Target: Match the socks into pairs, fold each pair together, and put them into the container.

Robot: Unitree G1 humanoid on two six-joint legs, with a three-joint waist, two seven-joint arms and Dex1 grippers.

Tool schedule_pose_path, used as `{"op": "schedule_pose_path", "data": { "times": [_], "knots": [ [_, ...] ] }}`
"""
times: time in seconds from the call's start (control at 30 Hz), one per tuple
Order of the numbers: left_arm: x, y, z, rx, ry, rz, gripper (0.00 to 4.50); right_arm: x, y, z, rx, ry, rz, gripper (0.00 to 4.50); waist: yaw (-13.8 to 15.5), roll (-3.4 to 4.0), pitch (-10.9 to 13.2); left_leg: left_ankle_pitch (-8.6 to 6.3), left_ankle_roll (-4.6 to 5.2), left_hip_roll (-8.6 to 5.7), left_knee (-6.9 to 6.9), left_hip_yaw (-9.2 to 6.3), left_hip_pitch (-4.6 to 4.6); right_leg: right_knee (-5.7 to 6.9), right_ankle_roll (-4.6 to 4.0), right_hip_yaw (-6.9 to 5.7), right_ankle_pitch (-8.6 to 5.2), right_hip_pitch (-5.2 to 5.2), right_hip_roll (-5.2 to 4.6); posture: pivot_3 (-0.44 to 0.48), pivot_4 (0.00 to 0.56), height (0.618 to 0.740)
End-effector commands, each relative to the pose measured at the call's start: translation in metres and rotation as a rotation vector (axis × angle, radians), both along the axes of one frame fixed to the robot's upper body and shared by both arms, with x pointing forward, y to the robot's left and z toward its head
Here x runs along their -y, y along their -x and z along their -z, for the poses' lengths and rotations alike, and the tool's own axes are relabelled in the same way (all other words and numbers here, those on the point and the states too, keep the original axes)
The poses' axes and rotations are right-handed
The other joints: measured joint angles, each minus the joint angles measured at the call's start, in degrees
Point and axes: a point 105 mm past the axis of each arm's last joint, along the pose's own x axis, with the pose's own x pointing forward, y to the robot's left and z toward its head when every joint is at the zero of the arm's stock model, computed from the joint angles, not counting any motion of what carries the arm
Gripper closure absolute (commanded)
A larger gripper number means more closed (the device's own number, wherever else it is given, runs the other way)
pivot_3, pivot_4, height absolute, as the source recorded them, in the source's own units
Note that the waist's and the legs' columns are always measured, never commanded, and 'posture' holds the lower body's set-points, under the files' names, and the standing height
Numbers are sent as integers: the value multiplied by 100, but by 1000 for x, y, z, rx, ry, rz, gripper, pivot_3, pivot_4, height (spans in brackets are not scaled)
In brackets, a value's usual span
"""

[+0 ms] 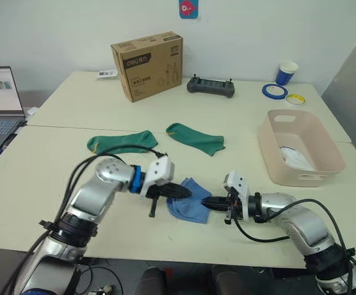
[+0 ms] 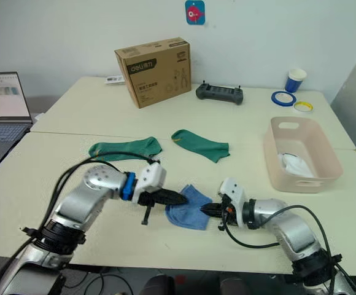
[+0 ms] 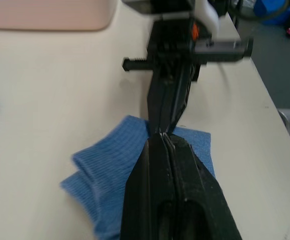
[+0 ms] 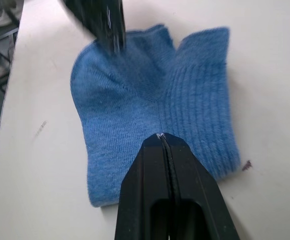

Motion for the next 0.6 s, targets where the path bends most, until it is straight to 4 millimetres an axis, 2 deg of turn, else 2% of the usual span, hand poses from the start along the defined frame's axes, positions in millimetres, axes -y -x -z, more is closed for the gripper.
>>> {"op": "schedule_pose_path", "data": {
  "times": [0.03, 0.1, 0.2, 0.27, 0.33, 0.5, 0.6],
  "knots": [
    [-10, -6, 18, 101, -90, -12, 4500, 6, 4, -27, -51, -117, 58, 3840, -2, 1, 1, 0, 0, 0, -2, -2, 1, 1, -1, -2, -1, 0, 0, 0, 150, 740],
    [-21, -12, 33, 110, -132, -53, 4500, 17, 14, -23, -182, -107, 96, 3143, 10, 1, 1, 0, 0, 0, -5, -3, 2, 2, -2, -2, -1, 0, 0, 0, 150, 740],
    [-27, -13, 39, 78, -123, -71, 4500, 26, 18, -17, -307, -95, 174, 2095, 15, -3, -2, 0, 0, -2, -5, 0, 1, -2, -3, -1, -1, 3, -8, 0, 150, 740],
    [-33, -9, 43, 65, -143, -61, 4500, 27, 14, -14, -393, -125, 233, 1387, -3, -3, -2, 0, 0, -6, -4, 7, 2, -2, -1, 4, 0, 3, -12, 0, 150, 740],
    [-39, -7, 46, 56, -164, -59, 4500, 20, 13, -11, -468, -148, 233, 721, -41, -1, -4, 0, 0, -4, -4, 7, 5, 0, -3, 5, 1, 3, -11, 0, 150, 740],
    [-42, -6, 46, 54, -158, -73, 4500, 4, 4, -4, -588, -185, 271, 721, -67, 2, -6, 1, 1, -2, -6, 3, 10, 4, -7, 3, 2, 2, -7, 0, 150, 740],
    [-41, -2, 47, 46, -151, -74, 4500, -11, -2, -8, -641, -250, 261, 721, -67, 2, -6, 0, 1, -2, -7, 5, 7, 0, -4, 4, 3, 2, -8, 0, 150, 740]
  ]
}}
